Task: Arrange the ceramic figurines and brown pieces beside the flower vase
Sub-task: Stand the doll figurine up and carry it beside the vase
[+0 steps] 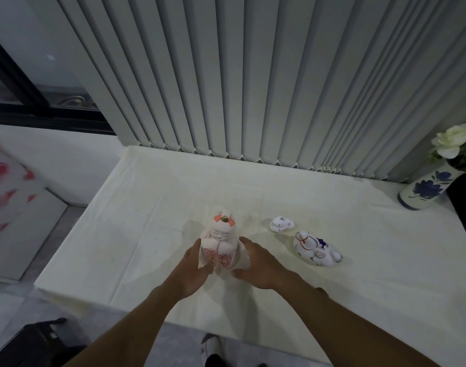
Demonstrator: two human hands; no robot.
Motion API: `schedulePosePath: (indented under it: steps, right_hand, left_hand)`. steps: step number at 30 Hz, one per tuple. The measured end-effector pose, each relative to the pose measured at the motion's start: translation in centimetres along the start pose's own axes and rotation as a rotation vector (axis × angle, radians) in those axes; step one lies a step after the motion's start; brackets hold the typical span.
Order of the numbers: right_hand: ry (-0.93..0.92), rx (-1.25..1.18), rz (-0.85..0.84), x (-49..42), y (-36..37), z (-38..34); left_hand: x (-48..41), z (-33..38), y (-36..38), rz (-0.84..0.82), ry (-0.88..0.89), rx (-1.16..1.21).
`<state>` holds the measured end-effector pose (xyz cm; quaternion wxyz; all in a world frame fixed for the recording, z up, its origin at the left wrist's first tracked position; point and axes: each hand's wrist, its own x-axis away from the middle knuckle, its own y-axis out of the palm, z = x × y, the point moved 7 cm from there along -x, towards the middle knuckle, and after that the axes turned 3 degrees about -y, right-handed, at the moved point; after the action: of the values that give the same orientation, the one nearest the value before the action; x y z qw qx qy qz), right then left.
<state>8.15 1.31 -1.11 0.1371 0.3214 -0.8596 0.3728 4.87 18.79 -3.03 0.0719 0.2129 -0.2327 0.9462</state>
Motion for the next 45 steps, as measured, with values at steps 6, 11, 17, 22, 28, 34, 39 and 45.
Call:
schedulePosePath:
  steps: [6, 11, 17, 22, 28, 34, 39, 45]
  right_hand:
    - [0.015, 0.059, -0.009, 1.5, 1.8, 1.4]
    - [0.035, 0.051, -0.036, 3.3, 3.5, 1.8]
    - [0.049, -0.047, 0.060, 5.2, 2.3, -0.2]
    - [0.074, -0.096, 0.158, 5.9, 0.5, -2.2]
    - [0.092, -0.162, 0.267, 4.4, -0.4, -3.9]
    - [0.037, -0.284, 0.281, 1.0, 0.1, -4.9]
    - [0.064, -0.355, 0.273, -0.8, 1.4, -3.9]
    - [0.042, -0.497, 0.372, -0.4, -0.4, -3.3]
  left_hand:
    - [1.4, -2.3, 0.7, 0.028, -0.073, -0.179]
    - [2.7, -2.4, 1.7, 0.051, -0.032, -0.219]
    - [3.0, 0.3, 0.6, 0.030, 0.116, -0.143]
    - [0.9, 1.2, -1.1, -0.029, 0.186, -0.138]
    - [-2.4, -0.3, -2.6, -0.074, 0.149, -0.189]
    - [-5.4, -0.4, -2.8, -0.147, 0.196, -0.214]
    - [-4.5, 1.1, -1.8, -0.304, 0.218, -0.046]
    - [-5.9, 3.5, -2.0, -0.396, 0.220, 0.007]
